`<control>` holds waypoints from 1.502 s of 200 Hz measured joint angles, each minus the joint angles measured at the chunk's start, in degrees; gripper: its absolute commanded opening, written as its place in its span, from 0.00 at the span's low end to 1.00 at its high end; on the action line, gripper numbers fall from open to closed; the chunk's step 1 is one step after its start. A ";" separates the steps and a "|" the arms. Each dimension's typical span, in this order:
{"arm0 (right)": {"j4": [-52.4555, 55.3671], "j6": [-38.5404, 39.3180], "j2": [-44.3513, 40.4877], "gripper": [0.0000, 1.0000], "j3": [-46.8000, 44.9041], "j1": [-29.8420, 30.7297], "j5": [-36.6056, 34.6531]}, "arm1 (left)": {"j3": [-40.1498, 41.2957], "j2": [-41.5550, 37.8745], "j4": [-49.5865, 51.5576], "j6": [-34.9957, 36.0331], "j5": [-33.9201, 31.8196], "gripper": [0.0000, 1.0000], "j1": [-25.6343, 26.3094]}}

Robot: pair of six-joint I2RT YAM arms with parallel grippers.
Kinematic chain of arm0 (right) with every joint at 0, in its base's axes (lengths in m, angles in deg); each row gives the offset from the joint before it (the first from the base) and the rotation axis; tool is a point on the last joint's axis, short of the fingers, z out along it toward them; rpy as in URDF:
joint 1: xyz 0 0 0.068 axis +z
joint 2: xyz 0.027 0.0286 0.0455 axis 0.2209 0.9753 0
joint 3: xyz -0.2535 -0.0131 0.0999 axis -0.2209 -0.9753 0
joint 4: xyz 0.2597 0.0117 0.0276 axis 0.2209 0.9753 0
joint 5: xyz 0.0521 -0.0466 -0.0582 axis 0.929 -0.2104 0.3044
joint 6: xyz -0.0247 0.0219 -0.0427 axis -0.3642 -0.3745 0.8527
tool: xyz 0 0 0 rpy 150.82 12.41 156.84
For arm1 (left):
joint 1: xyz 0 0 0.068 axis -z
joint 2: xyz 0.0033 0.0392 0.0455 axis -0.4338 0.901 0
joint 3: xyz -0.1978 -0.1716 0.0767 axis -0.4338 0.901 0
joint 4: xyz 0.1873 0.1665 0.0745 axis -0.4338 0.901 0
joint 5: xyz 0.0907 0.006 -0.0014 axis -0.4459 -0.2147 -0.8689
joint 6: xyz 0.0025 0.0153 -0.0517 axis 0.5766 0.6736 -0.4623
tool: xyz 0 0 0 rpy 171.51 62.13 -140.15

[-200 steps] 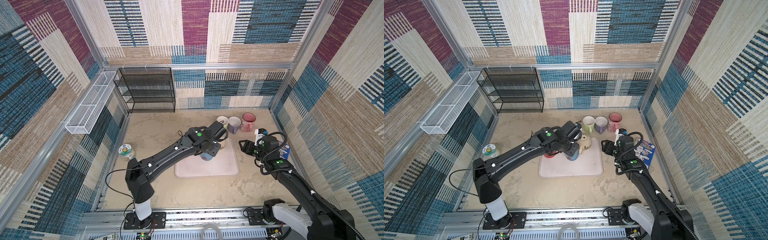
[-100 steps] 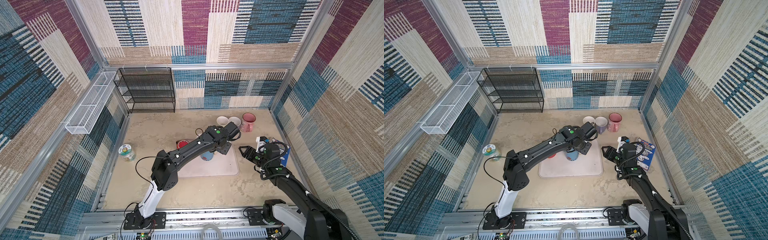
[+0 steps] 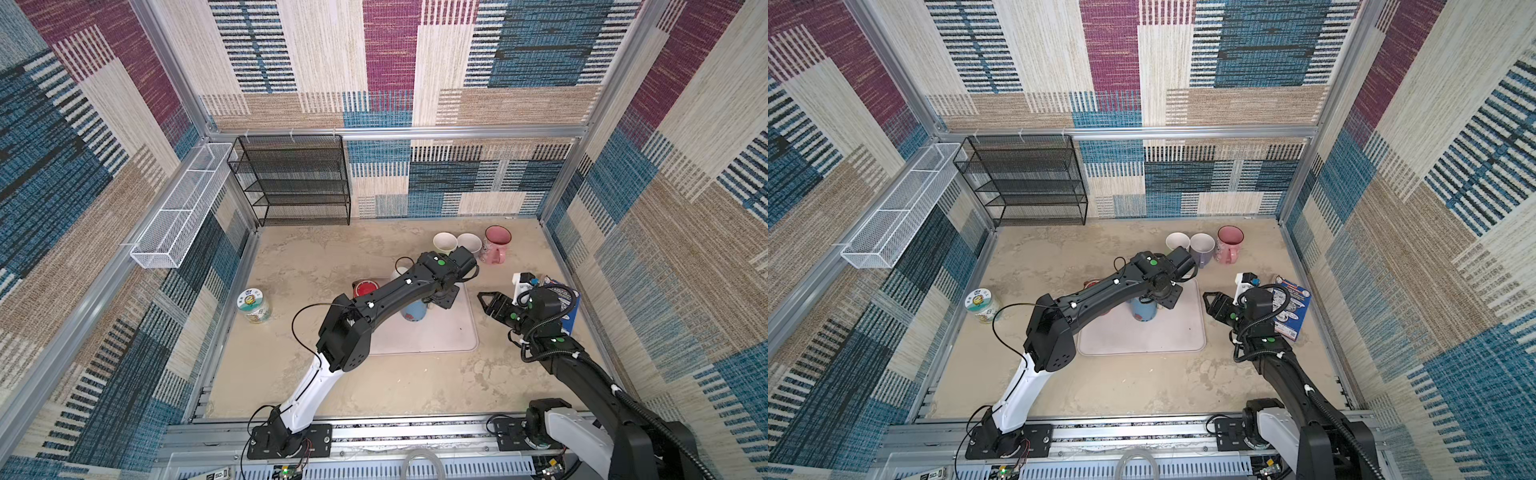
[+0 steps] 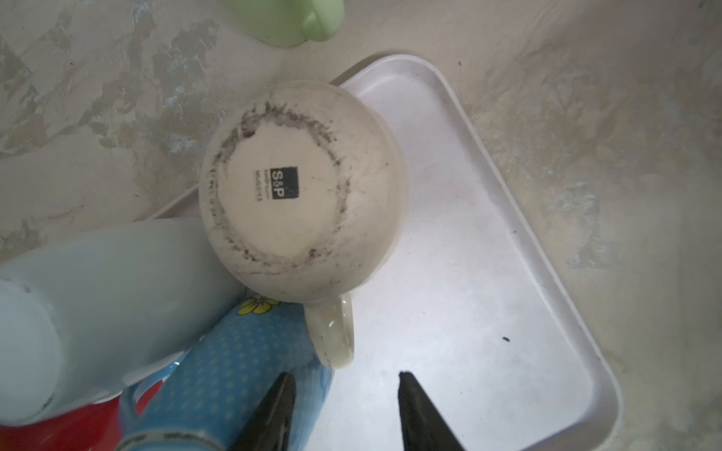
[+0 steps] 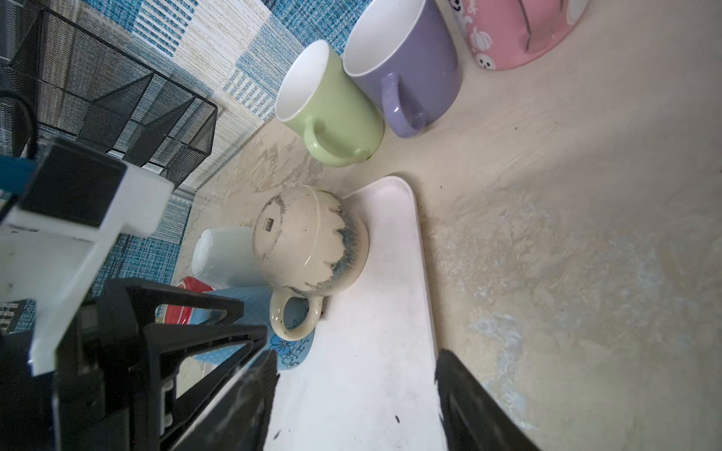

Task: Turn the mug right side up
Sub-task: Pick up the mug from the tray.

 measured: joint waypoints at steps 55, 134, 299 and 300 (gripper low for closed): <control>-0.11 0.50 0.24 0.67 0.00 0.00 0.94 | -1.70 3.17 0.24 -0.44 0.07 0.40 -0.35; -0.26 0.63 0.37 0.67 0.00 0.00 1.46 | -1.79 4.59 0.22 -1.51 -0.09 0.33 -1.09; -1.07 0.81 -0.81 0.67 -0.44 0.00 2.51 | -2.82 6.12 0.33 -2.12 1.07 0.00 -1.97; -1.09 0.81 -0.87 0.67 -0.46 0.00 2.54 | -2.75 6.08 0.33 -2.12 1.25 0.00 -1.97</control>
